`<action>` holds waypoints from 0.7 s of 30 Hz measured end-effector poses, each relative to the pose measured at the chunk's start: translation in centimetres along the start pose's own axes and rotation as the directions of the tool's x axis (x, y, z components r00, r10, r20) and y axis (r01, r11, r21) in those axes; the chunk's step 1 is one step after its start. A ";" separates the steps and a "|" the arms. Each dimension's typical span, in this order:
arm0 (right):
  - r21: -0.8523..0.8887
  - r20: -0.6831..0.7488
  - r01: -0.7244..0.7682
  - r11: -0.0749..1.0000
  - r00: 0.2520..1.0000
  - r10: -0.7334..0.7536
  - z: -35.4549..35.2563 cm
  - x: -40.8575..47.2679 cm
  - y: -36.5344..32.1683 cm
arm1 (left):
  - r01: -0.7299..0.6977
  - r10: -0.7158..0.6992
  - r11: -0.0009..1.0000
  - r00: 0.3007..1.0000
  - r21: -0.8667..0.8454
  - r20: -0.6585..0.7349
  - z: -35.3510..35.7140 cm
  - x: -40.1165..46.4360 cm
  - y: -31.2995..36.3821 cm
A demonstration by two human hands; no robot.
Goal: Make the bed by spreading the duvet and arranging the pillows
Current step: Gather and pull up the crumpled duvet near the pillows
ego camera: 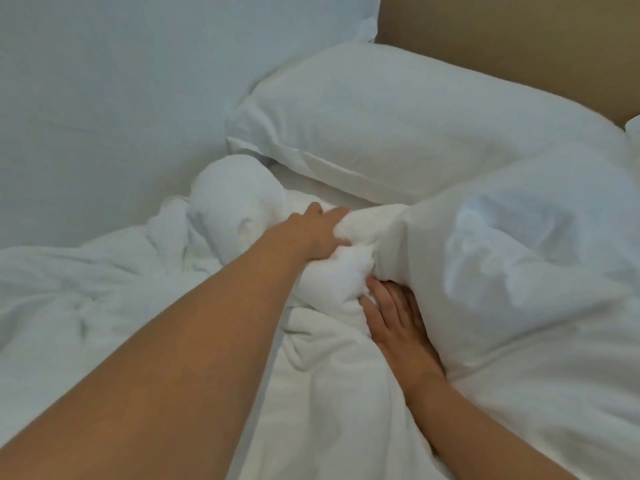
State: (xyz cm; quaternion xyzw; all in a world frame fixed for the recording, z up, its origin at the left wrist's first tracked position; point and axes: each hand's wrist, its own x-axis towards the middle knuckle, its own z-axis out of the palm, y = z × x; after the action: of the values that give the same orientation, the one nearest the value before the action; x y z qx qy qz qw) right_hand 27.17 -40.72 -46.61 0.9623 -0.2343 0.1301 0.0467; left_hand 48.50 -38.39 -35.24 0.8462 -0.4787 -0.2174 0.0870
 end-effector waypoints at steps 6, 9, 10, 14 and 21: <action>0.099 -0.074 -0.050 0.994 0.996 0.057 1.8 0.5 0.1 | -0.005 -0.016 0.992 0.987 -0.130 -0.161 3.1 0.6 -2.8; 0.148 -0.150 -0.038 0.988 0.987 0.061 1.7 0.9 -0.3 | 0.013 -0.053 0.981 0.978 -0.195 -0.202 3.2 0.9 -2.3; 0.161 -0.157 -0.025 0.987 0.986 0.051 1.7 0.9 -0.3 | 0.036 -0.085 0.976 0.971 -0.215 -0.224 3.5 0.7 -2.4; 0.153 0.033 -0.029 0.988 0.999 0.025 0.9 1.2 0.2 | 0.048 -0.213 0.929 0.880 -0.367 -0.424 6.1 -2.1 -1.4; 0.757 0.517 -0.206 0.620 0.770 -0.374 -15.0 0.0 1.8 | 0.293 -0.361 0.931 0.642 -0.218 -0.676 3.3 -13.1 3.3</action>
State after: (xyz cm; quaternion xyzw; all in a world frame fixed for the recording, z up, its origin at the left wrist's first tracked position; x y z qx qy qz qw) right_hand 22.95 -40.03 -32.17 0.8794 -0.1068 -0.1147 -0.4495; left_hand 38.55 -28.82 -33.26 0.9316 -0.2377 0.0899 0.2599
